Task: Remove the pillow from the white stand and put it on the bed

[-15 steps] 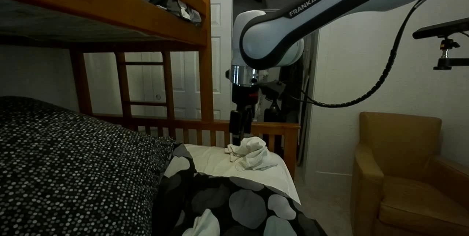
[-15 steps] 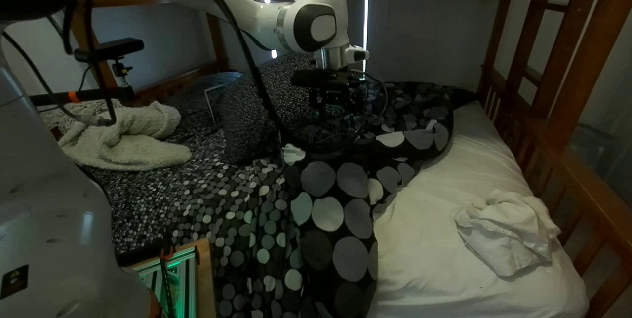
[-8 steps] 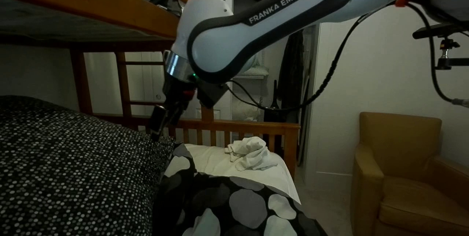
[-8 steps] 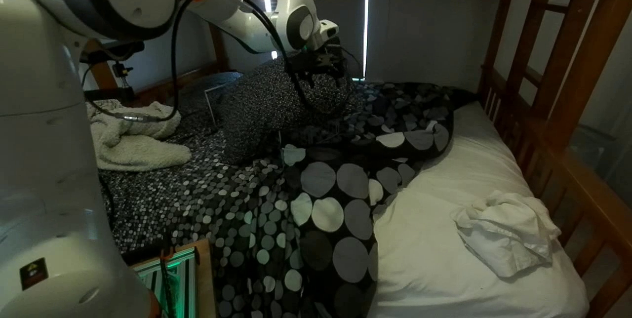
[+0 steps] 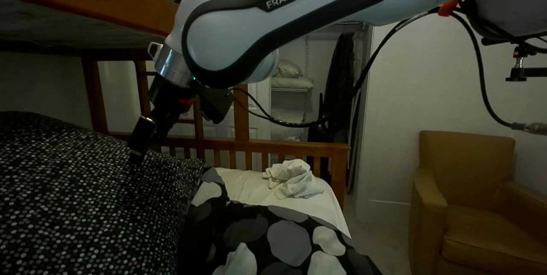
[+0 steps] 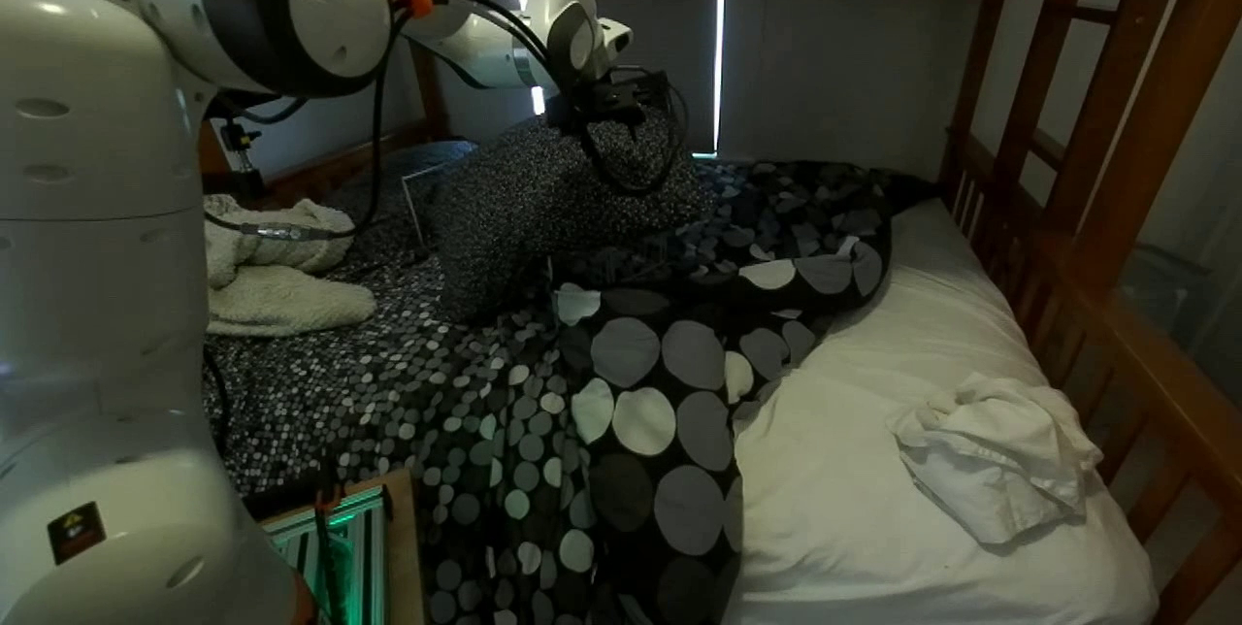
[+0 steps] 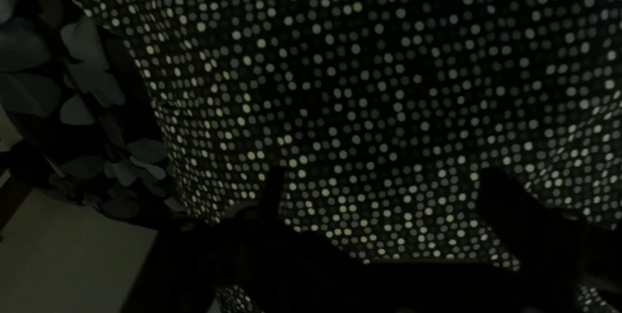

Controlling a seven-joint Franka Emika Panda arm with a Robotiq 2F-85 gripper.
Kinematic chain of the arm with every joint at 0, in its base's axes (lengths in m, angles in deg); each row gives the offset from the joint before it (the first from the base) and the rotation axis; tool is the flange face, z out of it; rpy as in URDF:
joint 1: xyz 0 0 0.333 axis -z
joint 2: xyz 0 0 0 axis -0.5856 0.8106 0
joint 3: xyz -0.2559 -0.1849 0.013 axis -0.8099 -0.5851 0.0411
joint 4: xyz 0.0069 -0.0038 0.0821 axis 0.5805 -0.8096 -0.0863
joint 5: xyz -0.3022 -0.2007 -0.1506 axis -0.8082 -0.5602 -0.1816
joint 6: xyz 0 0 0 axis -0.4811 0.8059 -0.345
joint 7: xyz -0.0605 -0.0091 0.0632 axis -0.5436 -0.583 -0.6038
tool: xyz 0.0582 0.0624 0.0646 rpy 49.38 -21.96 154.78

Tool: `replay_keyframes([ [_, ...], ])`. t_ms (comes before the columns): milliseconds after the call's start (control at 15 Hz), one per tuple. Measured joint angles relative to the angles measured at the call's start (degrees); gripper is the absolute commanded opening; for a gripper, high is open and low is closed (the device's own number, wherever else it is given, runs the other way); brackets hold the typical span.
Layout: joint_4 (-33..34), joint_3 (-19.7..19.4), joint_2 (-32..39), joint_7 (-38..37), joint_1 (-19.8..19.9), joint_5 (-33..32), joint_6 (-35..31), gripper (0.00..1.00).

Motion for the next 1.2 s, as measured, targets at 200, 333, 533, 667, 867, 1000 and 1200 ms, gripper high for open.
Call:
replay_keyframes([
  [200,1.14,-0.02,0.78,-0.13,-0.65,-0.22,-0.11,1.0],
  [333,3.5,0.16,2.63,-0.39,-2.5,-0.57,-0.31,1.0],
  [533,6.82,1.62,5.6,-0.4,-6.09,-0.48,0.33,1.0],
  [667,7.5,2.61,6.23,-0.42,-8.04,-0.47,2.94,1.0],
  [867,7.67,3.35,6.23,-0.71,-10.43,-0.66,7.1,1.0],
  [1000,8.26,1.87,6.38,-2.84,-12.6,-4.31,11.73,1.0],
  [1200,11.17,-0.29,9.48,-2.31,-15.12,-8.9,15.03,1.0],
])
